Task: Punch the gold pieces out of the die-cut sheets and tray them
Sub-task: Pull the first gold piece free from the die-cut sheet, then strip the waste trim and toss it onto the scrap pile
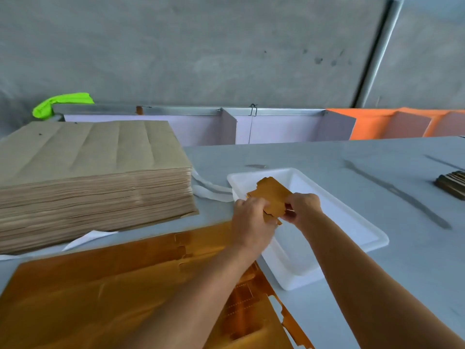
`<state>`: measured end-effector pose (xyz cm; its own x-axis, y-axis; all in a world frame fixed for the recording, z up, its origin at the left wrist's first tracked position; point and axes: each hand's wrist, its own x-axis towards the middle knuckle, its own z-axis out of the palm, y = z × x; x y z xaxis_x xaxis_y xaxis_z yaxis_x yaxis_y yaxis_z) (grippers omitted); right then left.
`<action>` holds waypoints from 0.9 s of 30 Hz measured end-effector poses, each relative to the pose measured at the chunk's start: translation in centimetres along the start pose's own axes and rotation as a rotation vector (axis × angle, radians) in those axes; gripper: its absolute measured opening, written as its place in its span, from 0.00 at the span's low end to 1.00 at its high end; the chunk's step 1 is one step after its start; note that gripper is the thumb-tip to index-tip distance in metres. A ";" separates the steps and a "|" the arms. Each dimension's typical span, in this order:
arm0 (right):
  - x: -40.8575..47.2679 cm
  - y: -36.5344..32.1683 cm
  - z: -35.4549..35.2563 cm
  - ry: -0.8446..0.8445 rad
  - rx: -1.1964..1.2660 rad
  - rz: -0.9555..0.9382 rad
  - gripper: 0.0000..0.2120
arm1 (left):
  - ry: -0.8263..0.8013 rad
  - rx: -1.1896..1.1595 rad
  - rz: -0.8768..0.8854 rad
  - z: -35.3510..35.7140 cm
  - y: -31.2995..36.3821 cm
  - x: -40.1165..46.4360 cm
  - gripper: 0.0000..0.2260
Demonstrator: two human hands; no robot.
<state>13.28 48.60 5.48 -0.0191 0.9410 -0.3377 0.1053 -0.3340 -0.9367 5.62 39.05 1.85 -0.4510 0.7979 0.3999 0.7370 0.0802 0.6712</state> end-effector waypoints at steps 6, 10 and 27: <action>1.1 0.8 2.0 -0.003 -0.074 0.037 0.08 | -0.135 0.307 0.099 0.1 0.4 0.1 0.10; 2.0 1.7 2.4 0.008 -0.134 0.038 0.09 | -0.188 0.326 0.092 0.0 0.3 0.0 0.14; 1.9 2.7 3.3 0.066 -0.884 -0.296 0.05 | -0.213 0.096 0.143 -0.3 -1.2 -1.1 0.17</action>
<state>10.24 49.27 2.03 -0.1125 0.9915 -0.0652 0.8239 0.0563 -0.5640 5.07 37.89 0.74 -0.2303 0.9123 0.3388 0.8346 0.0061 0.5508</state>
